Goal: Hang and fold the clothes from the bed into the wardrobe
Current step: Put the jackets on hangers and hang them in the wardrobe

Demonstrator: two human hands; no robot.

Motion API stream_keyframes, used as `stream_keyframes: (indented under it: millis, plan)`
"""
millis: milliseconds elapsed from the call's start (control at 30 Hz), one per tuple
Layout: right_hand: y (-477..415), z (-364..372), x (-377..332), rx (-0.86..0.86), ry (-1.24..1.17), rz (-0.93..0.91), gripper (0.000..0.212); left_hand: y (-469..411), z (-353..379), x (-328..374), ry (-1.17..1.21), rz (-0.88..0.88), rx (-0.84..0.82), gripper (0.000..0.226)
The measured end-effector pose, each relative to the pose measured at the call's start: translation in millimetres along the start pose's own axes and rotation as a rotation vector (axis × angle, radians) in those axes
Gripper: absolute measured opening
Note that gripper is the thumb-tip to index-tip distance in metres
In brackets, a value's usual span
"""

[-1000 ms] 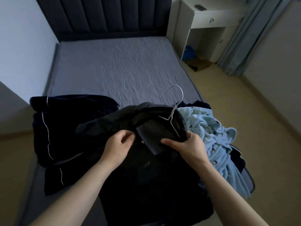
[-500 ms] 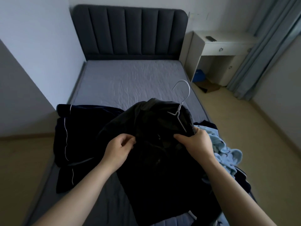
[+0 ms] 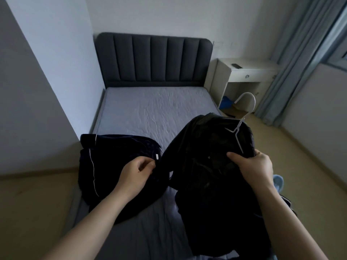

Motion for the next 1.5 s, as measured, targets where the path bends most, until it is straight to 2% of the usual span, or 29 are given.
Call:
stream_keyframes:
  millis: [267, 500, 600, 800, 900, 1000, 1300, 1500]
  plan:
    - [68, -7, -6, 0.138, -0.065, 0.051, 0.021, 19, -29, -10, -0.001, 0.031, -0.085, 0.009]
    - [63, 15, 3, 0.060, -0.057, 0.091, 0.021, 36, -40, -10, -0.016, 0.019, -0.067, 0.010]
    - [52, 37, -3, 0.014, -0.087, 0.096, 0.024, 33, -56, -14, -0.039, 0.022, -0.011, 0.013]
    - [71, 87, -12, -0.105, -0.107, 0.099, 0.022, 50, -87, -62, -0.054, -0.049, 0.051, 0.019]
    - [86, 103, -26, -0.125, -0.115, 0.084, 0.019, 50, -108, -72, -0.026, -0.026, 0.069, 0.009]
    - [105, 117, -44, -0.114, -0.114, 0.062, 0.021, 48, -131, -83, -0.014, 0.003, 0.073, 0.022]
    - [223, 196, -110, -0.046, -0.118, 0.033, 0.019, 53, -269, -142, 0.005, 0.094, 0.045, 0.022]
    - [296, 246, -138, -0.008, -0.151, 0.073, 0.017, 52, -346, -170, 0.030, 0.127, -0.009, 0.009]
Point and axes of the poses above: each hand's wrist, its own y-axis away from the middle knuckle, its own z-axis out of the palm, x = y × z, the point moved 10 cm from there along -y, towards the middle knuckle, and after that the axes turned 9 degrees about -y, right-handed, at the moved point
